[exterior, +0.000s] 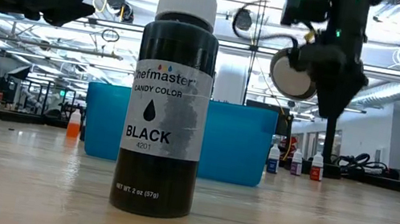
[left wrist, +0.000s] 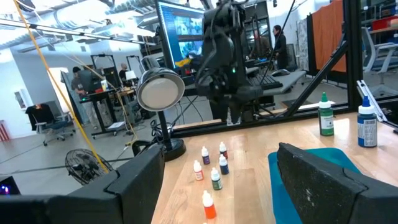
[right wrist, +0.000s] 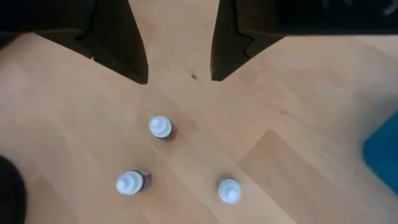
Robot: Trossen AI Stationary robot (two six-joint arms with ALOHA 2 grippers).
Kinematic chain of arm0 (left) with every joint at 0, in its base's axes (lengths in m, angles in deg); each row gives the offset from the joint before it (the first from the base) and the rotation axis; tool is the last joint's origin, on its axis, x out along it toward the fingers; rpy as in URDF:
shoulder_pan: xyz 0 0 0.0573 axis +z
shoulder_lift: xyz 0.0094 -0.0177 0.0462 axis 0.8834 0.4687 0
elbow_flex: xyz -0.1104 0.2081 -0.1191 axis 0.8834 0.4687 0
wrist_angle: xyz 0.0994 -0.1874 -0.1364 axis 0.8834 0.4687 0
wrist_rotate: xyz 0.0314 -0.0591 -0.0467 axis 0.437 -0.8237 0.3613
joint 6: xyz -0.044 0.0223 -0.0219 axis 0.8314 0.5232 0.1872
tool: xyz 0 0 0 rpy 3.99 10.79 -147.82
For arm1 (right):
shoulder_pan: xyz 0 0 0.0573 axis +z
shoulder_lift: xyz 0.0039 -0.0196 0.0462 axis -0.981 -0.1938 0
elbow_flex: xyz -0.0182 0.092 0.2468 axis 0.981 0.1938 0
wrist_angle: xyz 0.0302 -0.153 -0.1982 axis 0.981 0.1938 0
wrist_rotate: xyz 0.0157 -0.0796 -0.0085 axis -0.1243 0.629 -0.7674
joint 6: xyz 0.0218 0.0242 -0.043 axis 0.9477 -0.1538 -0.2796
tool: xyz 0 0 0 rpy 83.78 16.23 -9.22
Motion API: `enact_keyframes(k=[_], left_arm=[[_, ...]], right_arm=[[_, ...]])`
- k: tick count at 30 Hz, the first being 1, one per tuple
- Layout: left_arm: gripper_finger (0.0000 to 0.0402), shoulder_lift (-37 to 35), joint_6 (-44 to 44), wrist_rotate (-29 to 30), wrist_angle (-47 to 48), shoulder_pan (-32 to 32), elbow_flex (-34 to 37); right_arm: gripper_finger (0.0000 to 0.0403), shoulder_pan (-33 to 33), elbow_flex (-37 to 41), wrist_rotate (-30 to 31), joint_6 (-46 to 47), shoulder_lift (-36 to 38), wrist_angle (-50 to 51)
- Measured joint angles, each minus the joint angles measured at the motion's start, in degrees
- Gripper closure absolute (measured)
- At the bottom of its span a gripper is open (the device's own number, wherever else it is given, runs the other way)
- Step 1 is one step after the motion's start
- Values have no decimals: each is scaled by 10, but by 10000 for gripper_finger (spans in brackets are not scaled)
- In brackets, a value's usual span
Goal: Pick & Place food coloring
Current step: Put the red food coloring bottle into the blue bin
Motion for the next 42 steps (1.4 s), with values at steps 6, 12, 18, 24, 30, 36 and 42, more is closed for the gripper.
enact_keyframes(k=[6,12,18,24,30,36,42], left_arm=[[96,0,0,0,0,0,0],[96,0,0,0,0,0,0],[96,0,0,0,0,0,0],[96,0,0,0,0,0,0],[96,0,0,0,0,0,0],[96,0,0,0,0,0,0],[96,0,0,0,0,0,0]], right_arm=[[236,-19,73,1,-1,7,-83],[236,-38,142,0,-16,6,-188],[236,-58,189,-16,-30,7,-268],[236,-73,215,-15,-43,7,-304],[236,-82,230,-15,-53,1,-335],[236,-84,231,-12,-62,-16,-339],[236,-84,231,-12,-62,-16,-348]])
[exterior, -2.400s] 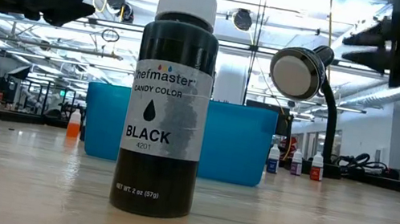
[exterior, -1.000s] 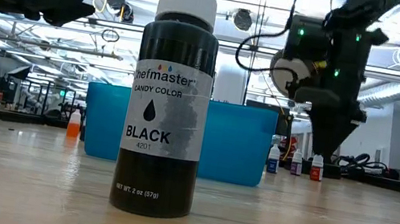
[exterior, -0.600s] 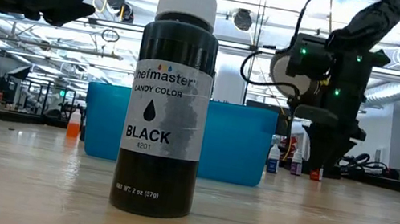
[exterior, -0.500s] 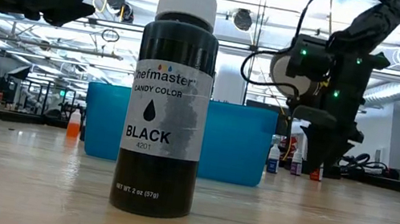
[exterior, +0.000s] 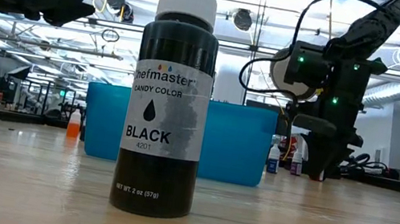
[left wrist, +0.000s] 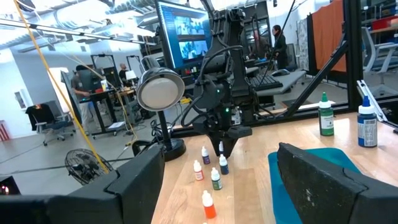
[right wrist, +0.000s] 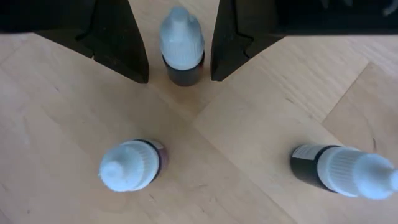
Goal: Pick & Place food coloring
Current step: Put the red food coloring bottle into the blue bin
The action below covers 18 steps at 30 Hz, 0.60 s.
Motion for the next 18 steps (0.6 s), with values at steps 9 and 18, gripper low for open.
enact_keyframes(k=[9,18], left_arm=[[96,0,0,0,0,0,0],[96,0,0,0,0,0,0]], right_arm=[[274,0,0,2,-17,0,0],[353,14,0,-10,-62,14,-42]])
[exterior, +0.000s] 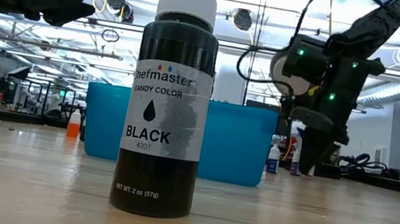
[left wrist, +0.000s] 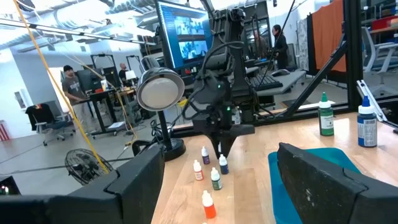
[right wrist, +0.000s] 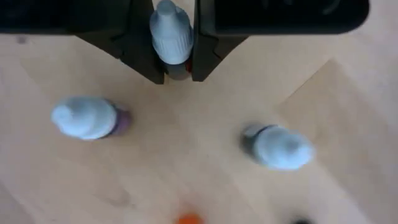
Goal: Pick & Place food coloring
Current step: Put the red food coloring bottle into the blue bin
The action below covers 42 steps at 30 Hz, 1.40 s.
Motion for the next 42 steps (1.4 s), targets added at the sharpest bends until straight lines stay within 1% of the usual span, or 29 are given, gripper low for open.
enact_keyframes(k=[4,8,11,13,15,18,21,24,27,31,36,42], left_arm=[[96,0,0,0,0,0,0],[96,0,0,0,-1,0,0],[96,0,0,0,0,0,0],[96,0,0,0,0,0,0],[96,0,0,0,0,0,0],[96,0,0,0,0,0,0],[96,0,0,0,-1,0,0],[96,0,0,0,0,0,0],[96,0,0,0,0,0,0],[96,0,0,0,0,0,0],[96,0,0,0,0,0,0],[96,0,0,0,0,0,0]], right_arm=[[353,37,-13,-11,14,28,4],[353,91,-53,-8,31,65,8],[353,132,-117,11,31,75,12],[353,157,-176,25,17,66,25],[353,178,-248,42,-3,36,63],[353,205,-366,71,-34,-35,156],[353,217,-464,66,-69,-119,214],[353,224,-527,50,-99,-193,261],[353,227,-548,11,-109,-246,262],[353,230,-548,-33,-108,-295,265],[353,238,-548,-37,-103,-330,301],[353,243,-536,-37,-96,-351,286]])
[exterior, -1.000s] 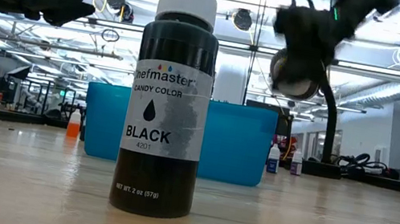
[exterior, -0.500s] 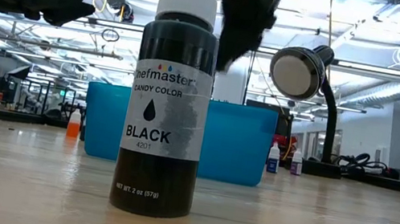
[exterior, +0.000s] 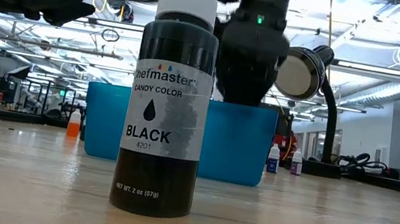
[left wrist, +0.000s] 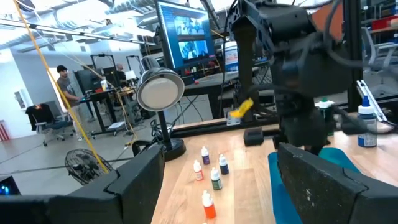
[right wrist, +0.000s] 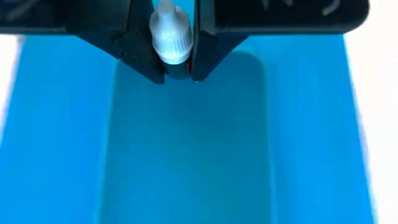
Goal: Pick & Place food coloring
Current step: Put the red food coloring bottle into the blue bin, then put the purple food coloring bottle into the blue bin
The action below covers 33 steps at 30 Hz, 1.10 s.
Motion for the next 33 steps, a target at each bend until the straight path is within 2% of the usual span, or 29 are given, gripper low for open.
enact_keyframes(k=[10,16,20,26,33], left_arm=[[96,0,0,0,0,0,0],[96,0,0,0,0,0,0],[96,0,0,0,0,0,0],[96,0,0,0,0,0,0],[96,0,0,0,0,0,0]], right_arm=[[352,-2,46,1,2,-4,-55],[274,-2,56,1,14,-4,-61],[243,-2,56,0,14,-4,-62],[239,-2,56,0,25,19,-57],[243,-3,56,2,41,86,-53]])
